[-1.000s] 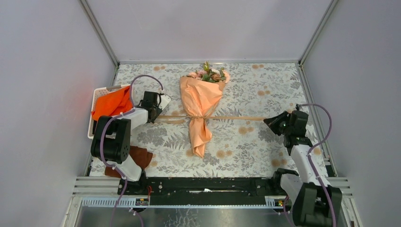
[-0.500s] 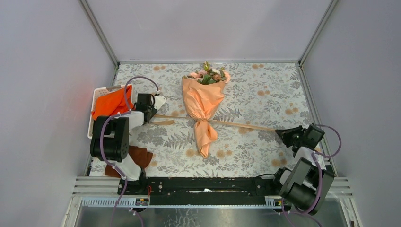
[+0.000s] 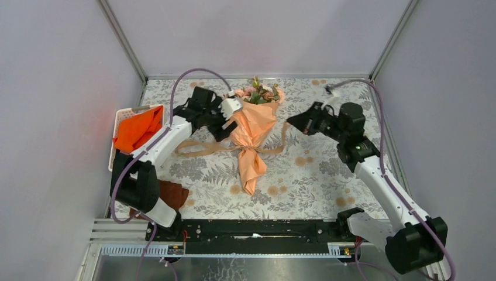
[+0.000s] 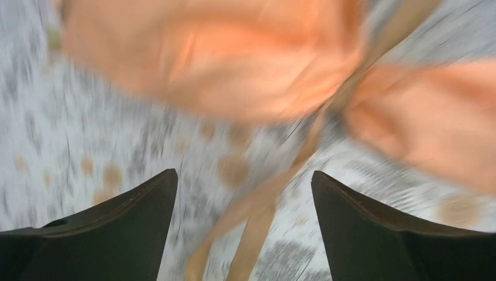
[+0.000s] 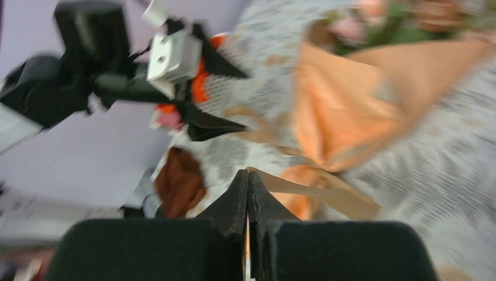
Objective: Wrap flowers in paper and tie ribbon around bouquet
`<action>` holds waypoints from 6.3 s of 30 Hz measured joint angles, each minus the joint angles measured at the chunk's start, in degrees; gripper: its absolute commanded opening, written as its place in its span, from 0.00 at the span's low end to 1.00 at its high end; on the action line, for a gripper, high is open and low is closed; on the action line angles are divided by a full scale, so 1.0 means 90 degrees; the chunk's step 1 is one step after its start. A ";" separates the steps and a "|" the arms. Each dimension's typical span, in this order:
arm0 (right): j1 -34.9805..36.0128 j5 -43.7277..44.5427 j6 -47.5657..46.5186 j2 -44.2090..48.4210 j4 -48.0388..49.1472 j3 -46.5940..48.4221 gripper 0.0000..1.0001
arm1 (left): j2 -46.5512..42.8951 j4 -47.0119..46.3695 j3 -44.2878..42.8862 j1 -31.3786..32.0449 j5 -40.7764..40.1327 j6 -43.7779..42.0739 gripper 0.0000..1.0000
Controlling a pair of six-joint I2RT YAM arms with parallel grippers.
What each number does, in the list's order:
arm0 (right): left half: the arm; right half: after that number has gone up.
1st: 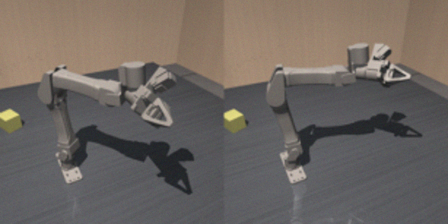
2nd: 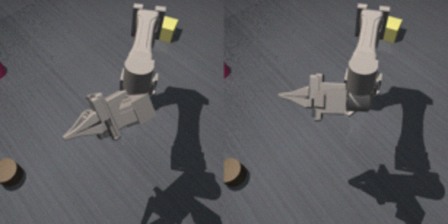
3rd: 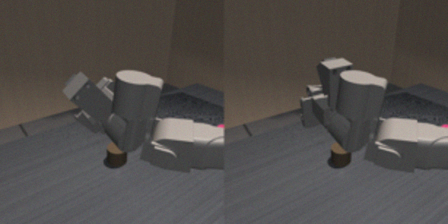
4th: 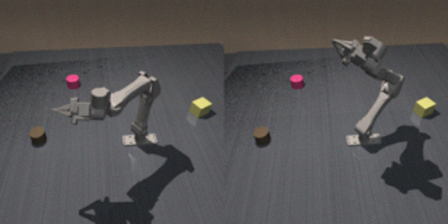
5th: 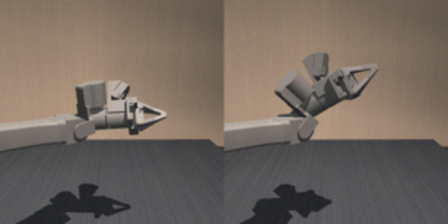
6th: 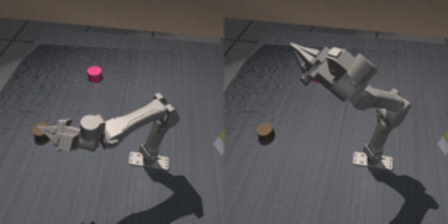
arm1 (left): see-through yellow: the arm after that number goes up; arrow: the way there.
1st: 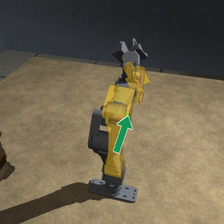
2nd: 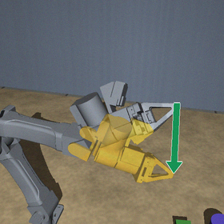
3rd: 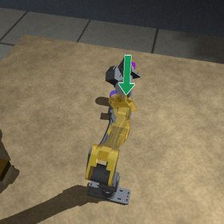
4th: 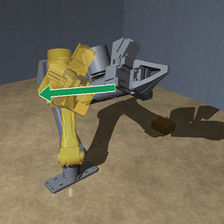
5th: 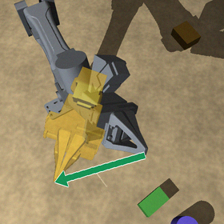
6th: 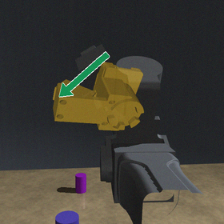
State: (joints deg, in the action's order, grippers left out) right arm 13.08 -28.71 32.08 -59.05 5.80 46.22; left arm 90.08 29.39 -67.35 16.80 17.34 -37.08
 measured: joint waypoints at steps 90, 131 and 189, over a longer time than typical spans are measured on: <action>0.2154 0.0177 0.0155 -0.3968 0.2521 0.1229 0.00 | 0.0571 -0.1613 0.1846 0.3028 0.0850 -0.2450 0.88; 0.2222 0.0066 -0.0299 -0.3288 0.1358 0.1596 0.00 | 0.0821 -0.1423 0.1387 0.0342 -0.0017 -0.2407 0.90; -0.0627 0.0010 -0.0418 -0.0930 -0.1095 -0.0495 0.00 | 0.2382 -0.2375 -0.0163 0.1880 0.0544 -0.2132 0.79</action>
State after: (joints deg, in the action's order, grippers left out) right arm 7.44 -28.62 28.32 -67.42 -4.05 41.76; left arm 111.53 8.01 -68.82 33.71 22.24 -56.27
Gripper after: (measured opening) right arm 0.011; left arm 0.868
